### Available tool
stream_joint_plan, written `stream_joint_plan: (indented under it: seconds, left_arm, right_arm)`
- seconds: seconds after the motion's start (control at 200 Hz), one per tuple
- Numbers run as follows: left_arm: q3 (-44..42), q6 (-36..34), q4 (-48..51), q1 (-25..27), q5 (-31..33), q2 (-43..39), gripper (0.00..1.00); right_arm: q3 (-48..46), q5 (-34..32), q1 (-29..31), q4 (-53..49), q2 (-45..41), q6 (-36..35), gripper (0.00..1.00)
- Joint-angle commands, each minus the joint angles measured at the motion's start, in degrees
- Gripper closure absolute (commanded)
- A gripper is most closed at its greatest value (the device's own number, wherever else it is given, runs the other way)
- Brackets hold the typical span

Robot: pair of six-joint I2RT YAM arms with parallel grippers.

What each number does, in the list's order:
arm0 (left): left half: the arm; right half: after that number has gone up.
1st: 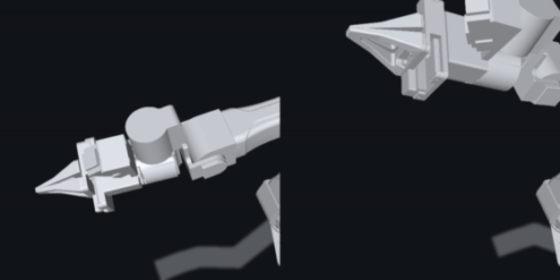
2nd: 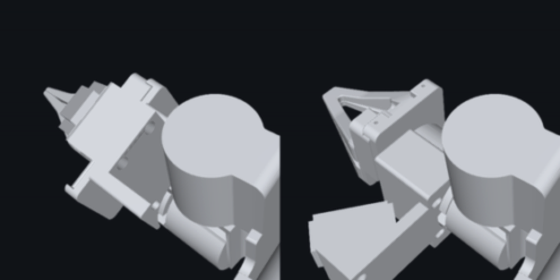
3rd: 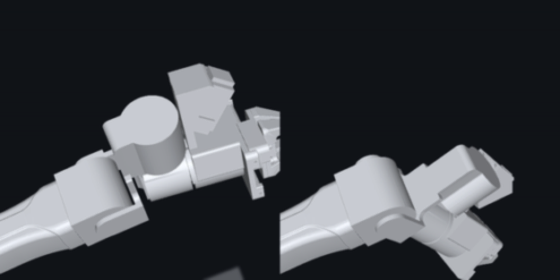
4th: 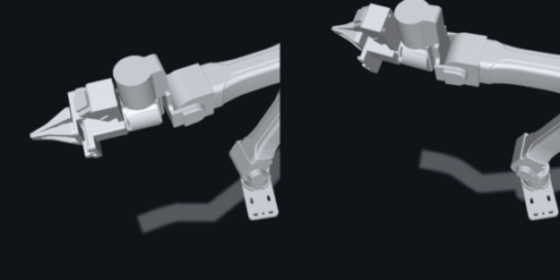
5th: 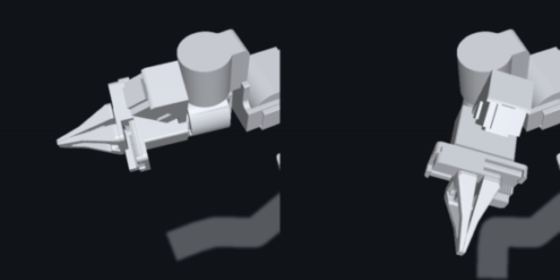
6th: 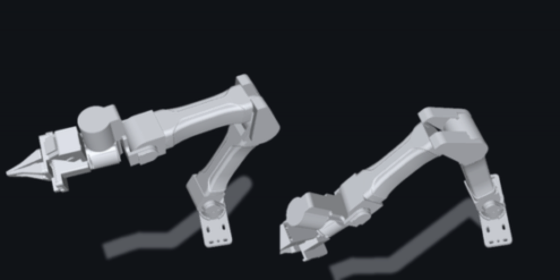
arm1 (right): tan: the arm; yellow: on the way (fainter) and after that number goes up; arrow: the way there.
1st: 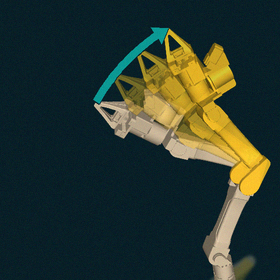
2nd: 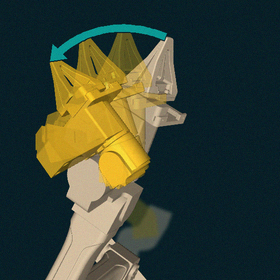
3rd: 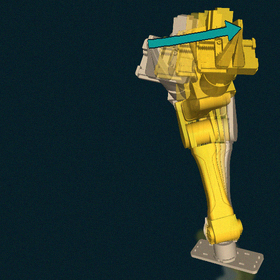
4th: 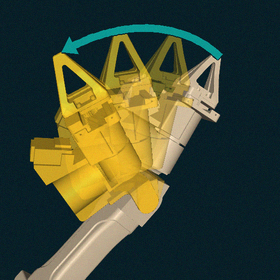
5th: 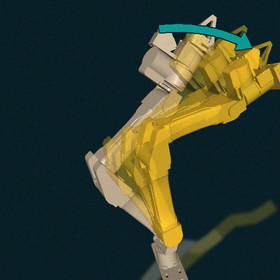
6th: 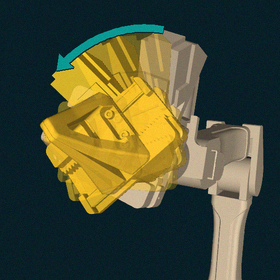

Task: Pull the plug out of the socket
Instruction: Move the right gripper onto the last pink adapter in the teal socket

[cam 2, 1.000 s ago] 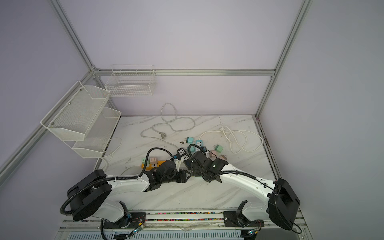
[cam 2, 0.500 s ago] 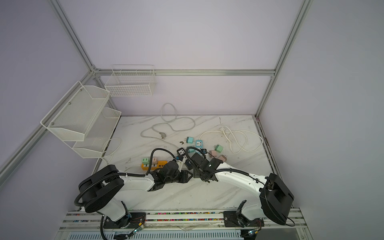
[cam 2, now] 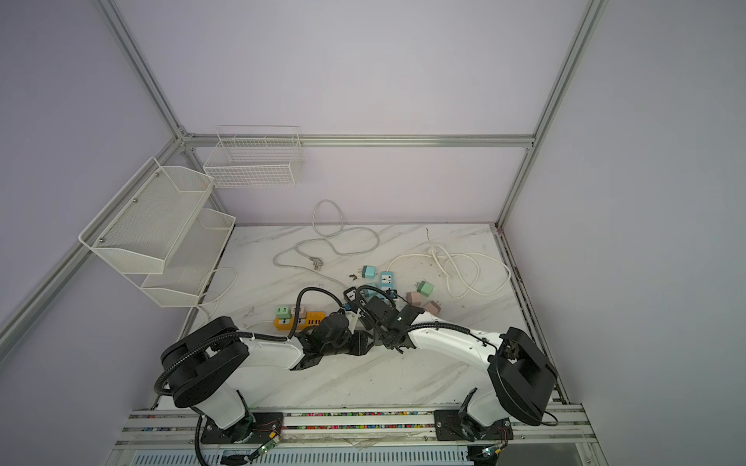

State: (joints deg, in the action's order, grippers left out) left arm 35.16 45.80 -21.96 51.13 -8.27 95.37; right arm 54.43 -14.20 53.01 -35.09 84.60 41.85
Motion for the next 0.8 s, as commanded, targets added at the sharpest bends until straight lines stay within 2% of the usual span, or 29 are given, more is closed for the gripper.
stream_joint_plan:
  seconds: [0.0, 0.345, 0.795]
  left_arm:
    - [4.34, -1.59, -2.35, -0.21, -0.18, 0.01, 0.59]
    - [5.22, -2.03, -5.28, -0.77, -1.36, 1.09, 0.61]
    - [6.50, -1.09, -2.64, -0.86, -1.33, 5.14, 0.66]
  right_arm:
    - [1.22, -1.80, 0.24, -0.34, 0.65, 0.91, 0.37]
    - [1.81, -2.15, 0.30, -0.37, 2.18, 1.58, 0.42]
    - [1.39, -1.96, 0.24, 1.53, 5.02, 1.78, 0.47]
